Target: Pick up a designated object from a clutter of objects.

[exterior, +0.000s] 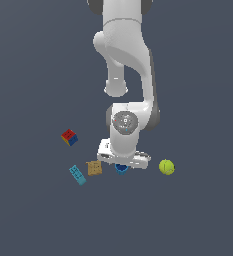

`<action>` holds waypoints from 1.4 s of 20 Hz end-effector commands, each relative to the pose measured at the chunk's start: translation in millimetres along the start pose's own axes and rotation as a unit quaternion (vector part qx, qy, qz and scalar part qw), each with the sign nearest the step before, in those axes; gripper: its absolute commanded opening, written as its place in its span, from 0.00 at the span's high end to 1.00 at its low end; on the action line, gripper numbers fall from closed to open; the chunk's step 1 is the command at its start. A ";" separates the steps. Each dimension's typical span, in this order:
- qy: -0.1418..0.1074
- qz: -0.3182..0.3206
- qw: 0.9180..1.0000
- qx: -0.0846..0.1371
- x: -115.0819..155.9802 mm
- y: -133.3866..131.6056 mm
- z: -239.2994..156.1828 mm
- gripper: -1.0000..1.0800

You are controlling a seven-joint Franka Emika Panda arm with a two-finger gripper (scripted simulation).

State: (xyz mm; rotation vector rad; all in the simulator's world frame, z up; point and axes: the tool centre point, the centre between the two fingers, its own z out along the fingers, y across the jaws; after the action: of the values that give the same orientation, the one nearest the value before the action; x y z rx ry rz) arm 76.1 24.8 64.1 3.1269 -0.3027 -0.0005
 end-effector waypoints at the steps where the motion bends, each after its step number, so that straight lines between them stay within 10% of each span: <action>1: 0.000 0.000 1.000 0.000 -0.5 0.1 12.9 0.04; 7: 0.000 0.000 1.000 0.000 0.7 -0.5 24.1 0.04; 8: 0.000 0.000 1.000 0.000 0.7 -0.5 24.1 1.00; 28: 0.000 0.000 1.000 0.000 -9.1 3.4 3.8 1.00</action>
State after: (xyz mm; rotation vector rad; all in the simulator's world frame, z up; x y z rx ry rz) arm 68.5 23.7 54.5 3.1267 -0.3037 -0.0028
